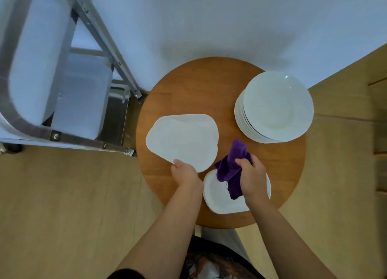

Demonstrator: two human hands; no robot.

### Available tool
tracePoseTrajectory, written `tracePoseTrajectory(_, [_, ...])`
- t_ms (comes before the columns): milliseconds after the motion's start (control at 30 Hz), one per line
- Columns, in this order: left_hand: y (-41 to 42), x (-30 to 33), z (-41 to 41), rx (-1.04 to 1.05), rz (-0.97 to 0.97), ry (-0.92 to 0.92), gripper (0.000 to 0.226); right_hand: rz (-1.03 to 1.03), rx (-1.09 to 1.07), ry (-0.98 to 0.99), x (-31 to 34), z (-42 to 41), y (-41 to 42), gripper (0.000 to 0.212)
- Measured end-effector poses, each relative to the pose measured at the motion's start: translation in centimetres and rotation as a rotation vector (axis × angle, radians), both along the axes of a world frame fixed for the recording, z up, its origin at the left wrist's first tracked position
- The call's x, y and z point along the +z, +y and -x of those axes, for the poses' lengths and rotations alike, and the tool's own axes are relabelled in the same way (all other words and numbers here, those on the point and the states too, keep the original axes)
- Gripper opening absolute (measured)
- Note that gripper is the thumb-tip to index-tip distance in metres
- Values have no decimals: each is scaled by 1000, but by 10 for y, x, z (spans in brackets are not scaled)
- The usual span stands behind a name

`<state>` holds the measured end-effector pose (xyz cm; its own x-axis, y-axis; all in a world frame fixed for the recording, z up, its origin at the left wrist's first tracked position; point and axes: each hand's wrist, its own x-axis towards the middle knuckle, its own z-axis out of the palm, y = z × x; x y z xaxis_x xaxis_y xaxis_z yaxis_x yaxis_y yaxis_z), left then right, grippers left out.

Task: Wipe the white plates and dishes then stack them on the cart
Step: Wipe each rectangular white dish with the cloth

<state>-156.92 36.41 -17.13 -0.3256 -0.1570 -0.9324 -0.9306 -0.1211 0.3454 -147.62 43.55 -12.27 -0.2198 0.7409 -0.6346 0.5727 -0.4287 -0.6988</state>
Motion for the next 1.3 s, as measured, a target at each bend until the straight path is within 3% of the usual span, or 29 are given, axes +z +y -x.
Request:
tracePoseTrajectory(300, [8, -20, 18, -522, -107, -157, 19, -48, 33, 15, -6, -3, 10, 9])
tracePoseTrajectory(400, [1, -30, 22, -725, -59, -152, 30, -47, 31, 15, -8, -8, 12, 7])
tracePoseTrajectory(467, [-6, -37, 18, -984, 24, -27, 39, -46, 6, 11, -10, -15, 14, 9])
tracePoseTrajectory(567, [-27, -50, 3, -1516, 317, 317, 40, -67, -39, -34, -13, -34, 18, 10])
tracePoseTrajectory(700, [-47, -58, -26, -1961, 434, 324, 39, -37, -150, -59, -21, -64, 25, 11])
tracePoseTrajectory(1033, [-46, -66, -52, -1812, 412, 381, 28, 0, -110, -34, -42, -117, 17, 9])
tracePoseTrajectory(1200, [-59, -72, -61, -1499, 253, 407, 28, 4, -116, -33, -50, -135, 20, 11])
tracePoseTrajectory(1300, [-56, -67, -66, -1151, 128, 336, 18, -23, -119, -38, -56, -142, 27, 12])
